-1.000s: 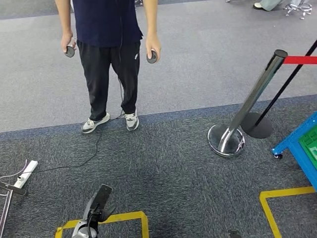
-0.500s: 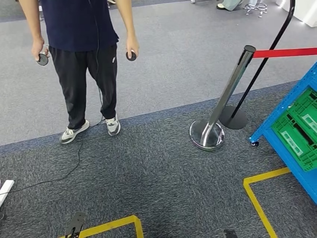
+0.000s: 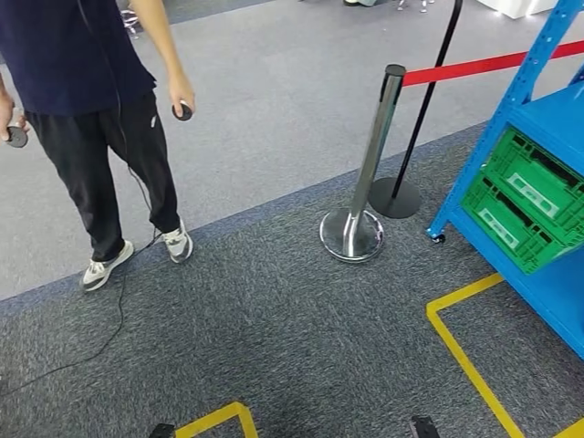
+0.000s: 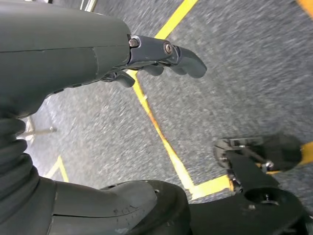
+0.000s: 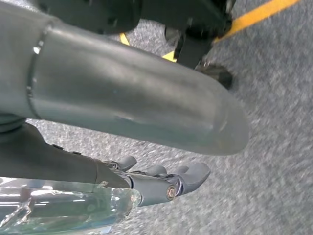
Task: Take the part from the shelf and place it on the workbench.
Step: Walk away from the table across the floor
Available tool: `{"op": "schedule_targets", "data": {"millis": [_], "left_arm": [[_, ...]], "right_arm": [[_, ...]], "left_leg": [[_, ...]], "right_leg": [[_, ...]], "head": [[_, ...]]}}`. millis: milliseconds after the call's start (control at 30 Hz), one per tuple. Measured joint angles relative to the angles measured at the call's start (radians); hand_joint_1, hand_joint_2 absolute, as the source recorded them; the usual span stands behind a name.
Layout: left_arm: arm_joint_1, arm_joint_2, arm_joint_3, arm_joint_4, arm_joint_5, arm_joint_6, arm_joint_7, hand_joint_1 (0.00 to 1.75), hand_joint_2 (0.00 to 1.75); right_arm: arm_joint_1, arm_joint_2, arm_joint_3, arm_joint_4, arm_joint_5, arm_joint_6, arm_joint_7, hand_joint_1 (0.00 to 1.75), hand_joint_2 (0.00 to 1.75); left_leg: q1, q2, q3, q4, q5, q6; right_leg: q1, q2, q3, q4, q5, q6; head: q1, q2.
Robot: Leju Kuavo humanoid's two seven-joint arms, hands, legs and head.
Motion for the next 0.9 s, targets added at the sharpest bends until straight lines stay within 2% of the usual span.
{"op": "schedule_targets", "data": {"millis": [67, 100, 133, 167, 200, 267, 300, 333, 400, 433, 467, 500, 533, 567, 600, 633, 667, 700, 733, 800, 833, 867, 900], "left_arm": [[0.001, -0.002, 0.0, 0.002, -0.002, 0.003, 0.003, 0.0, 1.75], [0.002, -0.002, 0.0, 0.004, -0.003, 0.003, 0.004, 0.0, 1.75], [0.003, -0.003, 0.0, 0.005, -0.004, 0.004, 0.006, 0.0, 1.75], [0.003, -0.003, 0.0, 0.005, -0.005, 0.004, 0.006, 0.0, 1.75], [0.003, -0.003, 0.0, 0.005, -0.006, 0.006, 0.006, 0.0, 1.75], [0.002, -0.002, 0.0, 0.006, -0.007, 0.009, 0.006, 0.0, 1.75], [0.001, -0.002, 0.0, 0.006, -0.009, 0.009, 0.006, 0.0, 1.75], [0.0, -0.003, 0.0, 0.006, -0.014, 0.008, 0.006, 0.0, 1.75], [-0.002, -0.003, -0.004, 0.007, -0.03, -0.001, 0.006, 0.0, 1.75], [-0.004, -0.003, -0.007, 0.007, -0.037, -0.006, 0.006, 0.0, 1.75], [-0.004, -0.003, -0.011, 0.007, -0.043, -0.009, 0.006, 0.0, 1.75], [-0.004, -0.003, -0.013, 0.007, -0.047, -0.01, 0.006, 0.0, 1.75], [-0.002, -0.002, -0.014, 0.007, -0.049, -0.01, 0.007, 0.0, 1.75], [-0.001, -0.002, -0.015, 0.007, -0.051, -0.009, 0.008, 0.0, 1.75], [0.001, -0.002, -0.016, 0.007, -0.052, -0.009, 0.009, 0.0, 1.75], [0.001, -0.002, -0.017, 0.007, -0.053, -0.009, 0.01, 0.0, 1.75], [0.001, -0.003, -0.018, 0.007, -0.053, -0.009, 0.01, 0.0, 1.75], [0.001, -0.004, -0.019, 0.007, -0.053, -0.009, 0.01, 0.0, 1.75], [0.001, -0.005, -0.02, 0.007, -0.054, -0.009, 0.01, 0.0, 1.75], [0.001, -0.006, -0.021, 0.008, -0.055, -0.009, 0.01, 0.0, 1.75], [0.0, -0.007, -0.021, 0.008, -0.056, -0.009, 0.009, 0.0, 1.75], [-0.001, -0.007, -0.022, 0.008, -0.057, -0.009, 0.009, 0.0, 1.75], [-0.002, -0.008, -0.022, 0.008, -0.058, -0.009, 0.008, 0.0, 1.75]], "right_arm": [[-0.001, 0.001, 0.0, 0.0, 0.0, 0.0, 0.001, 0.0, 0.0], [-0.001, 0.001, 0.0, 0.0, 0.0, 0.0, 0.001, 0.0, 0.0], [0.001, 0.001, 0.0, 0.0, -0.001, 0.0, 0.002, 0.0, 0.0], [0.003, 0.001, 0.0, 0.0, -0.001, 0.0, 0.002, 0.0, 0.0], [0.005, 0.001, 0.0, 0.0, -0.001, 0.0, 0.002, 0.0, 0.0], [0.006, 0.002, 0.0, 0.0, -0.001, 0.0, 0.003, 0.0, 0.0], [0.005, 0.002, 0.0, 0.0, -0.002, 0.001, 0.003, 0.0, 0.0], [0.006, 0.002, 0.0, 0.0, -0.003, 0.001, 0.003, 0.0, 0.0], [0.012, 0.002, 0.0, 0.0, -0.005, 0.001, 0.004, 0.0, 0.0], [0.016, 0.002, 0.0, 0.0, -0.006, 0.0, 0.004, 0.0, 0.0], [0.018, 0.002, 0.0, 0.0, -0.007, 0.0, 0.004, 0.0, 0.0], [0.019, 0.002, 0.0, 0.0, -0.007, 0.0, 0.005, 0.0, 0.0], [0.018, 0.003, 0.0, 0.001, -0.007, 0.0, 0.005, 0.0, 0.0], [0.017, 0.004, 0.0, 0.001, -0.007, 0.0, 0.006, 0.0, 0.0], [0.017, 0.005, 0.0, 0.001, -0.007, -0.001, 0.006, 0.0, 0.0], [0.017, 0.005, 0.0, 0.002, -0.006, -0.001, 0.007, 0.0, 0.0], [0.019, 0.006, 0.0, 0.002, -0.006, -0.001, 0.007, 0.0, 0.0], [0.021, 0.006, 0.0, 0.002, -0.005, -0.001, 0.007, 0.0, 0.0], [0.021, 0.006, 0.0, 0.002, -0.005, -0.001, 0.007, 0.0, 0.0], [0.019, 0.006, 0.0, 0.002, -0.003, -0.002, 0.006, 0.0, 0.0], [0.017, 0.006, 0.0, 0.002, -0.002, -0.003, 0.005, 0.0, 0.0], [0.017, 0.007, 0.0, 0.002, 0.0, -0.004, 0.005, 0.0, 0.0], [0.017, 0.007, 0.001, 0.002, 0.001, -0.005, 0.005, 0.0, 0.0]], "left_leg": [[0.002, -0.029, -0.06, 0.13, -0.065, -0.004], [0.003, -0.034, -0.089, 0.188, -0.085, -0.005], [0.003, -0.036, -0.107, 0.219, -0.087, -0.005], [0.003, -0.038, -0.106, 0.211, -0.069, -0.004], [0.003, -0.041, -0.087, 0.166, -0.036, -0.003], [0.007, -0.076, -0.023, 0.028, 0.032, 0.001], [0.008, -0.093, 0.001, -0.024, 0.049, 0.002], [0.009, -0.107, 0.014, -0.054, 0.055, 0.005], [0.007, -0.099, 0.017, -0.064, 0.055, 0.016], [0.007, -0.09, 0.018, -0.067, 0.057, 0.024], [0.007, -0.08, 0.019, -0.071, 0.06, 0.032], [0.008, -0.07, 0.02, -0.074, 0.061, 0.039], [0.007, -0.059, 0.02, -0.074, 0.061, 0.043], [0.006, -0.047, 0.02, -0.074, 0.06, 0.046], [0.004, -0.036, 0.02, -0.074, 0.059, 0.047], [0.003, -0.025, 0.021, -0.074, 0.058, 0.048], [0.003, -0.015, 0.022, -0.073, 0.057, 0.047], [0.003, -0.005, 0.024, -0.073, 0.055, 0.046], [0.003, 0.003, 0.028, -0.073, 0.053, 0.043], [-0.003, 0.019, 0.035, -0.07, 0.046, 0.033], [-0.005, 0.026, 0.038, -0.069, 0.044, 0.028], [-0.008, 0.032, 0.039, -0.068, 0.043, 0.024], [-0.007, 0.04, 0.041, -0.069, 0.042, 0.019]], "right_leg": [[-0.001, 0.021, -0.002, 0.0, 0.002, -0.004], [-0.001, 0.033, -0.003, 0.0, 0.002, -0.005], [-0.001, 0.046, -0.003, 0.0, 0.002, -0.005], [-0.001, 0.058, -0.003, 0.0, 0.003, -0.004], [-0.002, 0.071, -0.003, 0.0, 0.004, -0.003], [-0.002, 0.094, -0.005, 0.003, 0.005, 0.004], [-0.002, 0.104, -0.007, 0.005, 0.006, 0.009], [-0.002, 0.113, -0.01, 0.005, 0.007, 0.015], [-0.004, 0.128, -0.017, 0.0, 0.01, 0.028], [-0.005, 0.121, -0.021, 0.001, 0.008, 0.033], [-0.004, 0.101, -0.031, 0.016, -0.004, 0.038], [-0.004, 0.076, -0.049, 0.052, -0.028, 0.042], [-0.003, 0.047, -0.074, 0.108, -0.062, 0.045], [-0.003, 0.03, -0.105, 0.177, -0.098, 0.048], [-0.003, 0.024, -0.134, 0.24, -0.125, 0.05], [-0.004, 0.021, -0.15, 0.277, -0.136, 0.052], [-0.004, 0.02, -0.146, 0.276, -0.127, 0.053], [-0.004, 0.015, -0.122, 0.235, -0.101, 0.053], [-0.004, 0.002, -0.083, 0.166, -0.067, 0.053], [-0.001, -0.034, -0.014, 0.044, -0.023, 0.045], [0.0, -0.045, 0.002, 0.016, -0.016, 0.039], [0.002, -0.044, 0.005, 0.009, -0.016, 0.032], [0.002, -0.033, 0.004, 0.009, -0.013, 0.025]], "head": [[-0.002, 0.0], [-0.001, 0.0], [-0.001, 0.0], [-0.001, 0.0], [-0.001, 0.0], [-0.001, 0.0], [-0.001, 0.0], [-0.001, 0.0], [-0.001, 0.0], [-0.001, 0.0], [0.001, 0.0], [0.003, 0.0], [0.005, 0.0], [0.007, 0.0], [0.006, 0.0], [0.006, 0.0], [0.007, 0.0], [0.006, 0.0], [0.007, 0.0], [0.005, 0.0], [0.004, 0.0], [0.002, 0.0], [0.0, 0.0]]}}
